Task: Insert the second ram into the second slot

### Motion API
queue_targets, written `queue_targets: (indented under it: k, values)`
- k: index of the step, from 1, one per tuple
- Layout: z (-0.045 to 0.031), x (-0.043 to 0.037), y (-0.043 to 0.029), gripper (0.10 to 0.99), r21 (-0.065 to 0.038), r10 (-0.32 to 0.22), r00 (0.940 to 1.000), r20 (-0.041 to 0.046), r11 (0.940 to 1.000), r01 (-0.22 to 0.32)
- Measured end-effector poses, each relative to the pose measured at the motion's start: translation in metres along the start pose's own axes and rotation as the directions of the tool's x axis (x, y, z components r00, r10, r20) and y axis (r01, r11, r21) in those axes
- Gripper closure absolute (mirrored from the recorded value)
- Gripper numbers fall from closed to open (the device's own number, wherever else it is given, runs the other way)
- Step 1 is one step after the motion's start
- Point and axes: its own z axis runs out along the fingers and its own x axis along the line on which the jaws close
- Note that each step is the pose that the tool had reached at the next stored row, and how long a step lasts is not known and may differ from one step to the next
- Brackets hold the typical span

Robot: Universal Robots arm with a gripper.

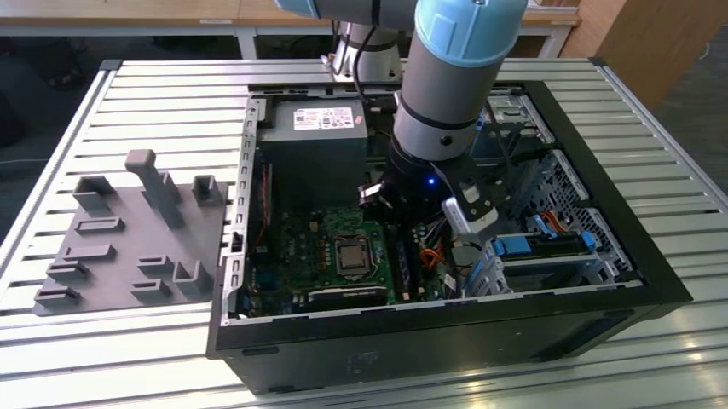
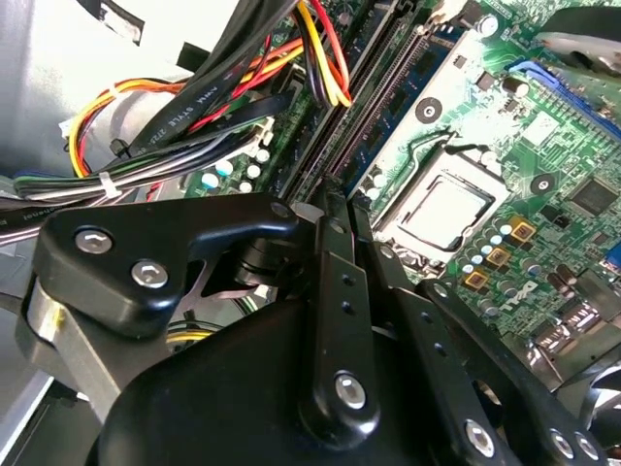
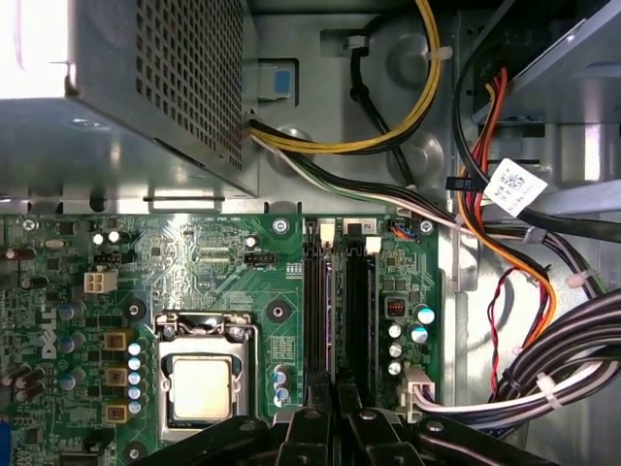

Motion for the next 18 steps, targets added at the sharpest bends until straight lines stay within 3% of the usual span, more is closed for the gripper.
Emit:
queue_targets:
  k: [18]
  values:
    - [0.0059, -0.0003, -0.0001, 0.949, 0.0, 0.0, 1.0, 0.0001, 1.0, 0.0]
